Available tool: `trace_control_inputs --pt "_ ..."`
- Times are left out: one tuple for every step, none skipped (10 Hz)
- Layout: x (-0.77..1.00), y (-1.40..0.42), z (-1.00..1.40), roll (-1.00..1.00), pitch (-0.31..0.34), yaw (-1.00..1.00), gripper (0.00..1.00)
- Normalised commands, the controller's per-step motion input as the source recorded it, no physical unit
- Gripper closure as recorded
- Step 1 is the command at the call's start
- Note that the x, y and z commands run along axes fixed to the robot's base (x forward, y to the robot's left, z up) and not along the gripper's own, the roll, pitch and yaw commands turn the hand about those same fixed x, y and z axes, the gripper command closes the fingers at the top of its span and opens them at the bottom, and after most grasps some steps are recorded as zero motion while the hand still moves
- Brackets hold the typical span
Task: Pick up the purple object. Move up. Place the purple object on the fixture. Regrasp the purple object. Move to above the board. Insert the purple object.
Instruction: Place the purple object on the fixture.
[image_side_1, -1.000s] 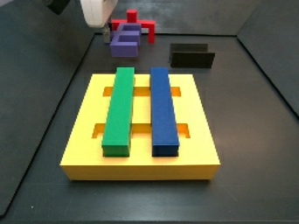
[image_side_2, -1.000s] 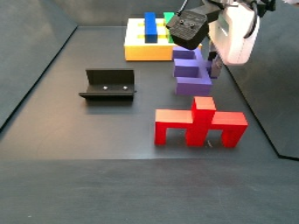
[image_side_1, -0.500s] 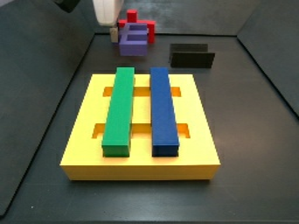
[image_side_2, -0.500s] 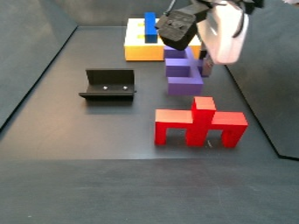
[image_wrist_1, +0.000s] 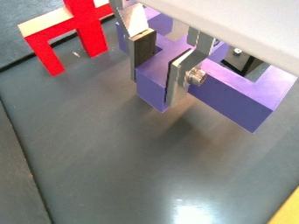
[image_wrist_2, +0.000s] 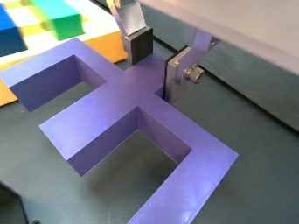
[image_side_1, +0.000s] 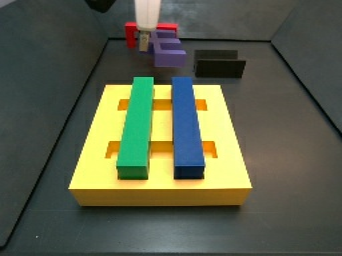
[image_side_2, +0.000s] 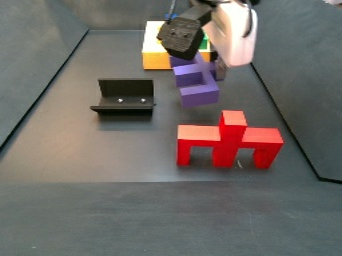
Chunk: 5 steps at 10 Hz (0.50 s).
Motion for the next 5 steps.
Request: trace_control_inputs --pt "0.6 -0.25 0.04 -0.23 0.406 0.44 1.0" --pt "0.62 -0.26 0.04 -0.25 0.377 0.43 1.0" --pt "0.58 -0.22 0.09 -0.31 0.354 0.42 1.0" --pt "0.51 -0.13 0.14 -0.36 0.297 0.43 1.0" --pt "0.49 -0.15 0.09 -0.34 0.229 0.47 1.0"
